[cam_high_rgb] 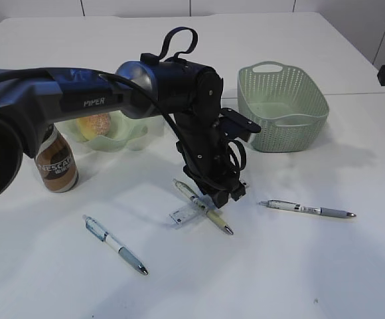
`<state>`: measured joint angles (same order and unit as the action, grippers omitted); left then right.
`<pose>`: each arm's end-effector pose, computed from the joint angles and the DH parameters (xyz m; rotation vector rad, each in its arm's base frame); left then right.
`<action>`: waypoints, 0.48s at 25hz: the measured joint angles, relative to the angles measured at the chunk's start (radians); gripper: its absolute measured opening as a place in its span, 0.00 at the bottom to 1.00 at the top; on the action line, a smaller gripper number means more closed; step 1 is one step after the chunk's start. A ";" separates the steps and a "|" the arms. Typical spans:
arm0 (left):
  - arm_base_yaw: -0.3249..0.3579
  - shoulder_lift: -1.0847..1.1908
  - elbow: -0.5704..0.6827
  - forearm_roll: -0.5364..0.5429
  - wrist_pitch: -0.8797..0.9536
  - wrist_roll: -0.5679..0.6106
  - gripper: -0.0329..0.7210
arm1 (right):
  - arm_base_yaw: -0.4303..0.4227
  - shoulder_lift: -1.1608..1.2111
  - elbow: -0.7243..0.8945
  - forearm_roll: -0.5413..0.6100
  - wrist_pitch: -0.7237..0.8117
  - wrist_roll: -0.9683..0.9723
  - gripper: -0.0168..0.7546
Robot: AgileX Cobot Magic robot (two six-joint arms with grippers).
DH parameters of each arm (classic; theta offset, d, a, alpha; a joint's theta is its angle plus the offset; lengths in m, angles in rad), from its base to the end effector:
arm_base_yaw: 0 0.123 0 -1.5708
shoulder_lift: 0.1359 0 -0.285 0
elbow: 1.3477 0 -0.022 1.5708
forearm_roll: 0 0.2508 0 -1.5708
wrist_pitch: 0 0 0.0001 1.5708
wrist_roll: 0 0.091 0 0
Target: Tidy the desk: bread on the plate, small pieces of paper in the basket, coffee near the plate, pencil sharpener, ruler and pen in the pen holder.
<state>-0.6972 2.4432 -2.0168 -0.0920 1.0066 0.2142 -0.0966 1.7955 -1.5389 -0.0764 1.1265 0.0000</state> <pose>0.3828 -0.3298 0.1239 1.2388 2.6625 -0.1982 0.3738 -0.0425 0.2817 0.1051 2.8661 -0.1245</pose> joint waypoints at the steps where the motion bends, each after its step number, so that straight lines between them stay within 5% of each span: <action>1: 0.000 0.003 0.000 0.000 0.000 0.000 0.40 | 0.000 0.000 0.000 0.002 -0.002 0.000 0.50; 12: 0.000 0.016 -0.010 -0.008 -0.004 0.000 0.38 | 0.000 0.000 0.000 0.004 -0.002 0.000 0.50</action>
<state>-0.6972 2.4588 -2.0269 -0.0997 1.0028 0.2142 -0.0966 1.7955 -1.5389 -0.0726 1.1247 0.0000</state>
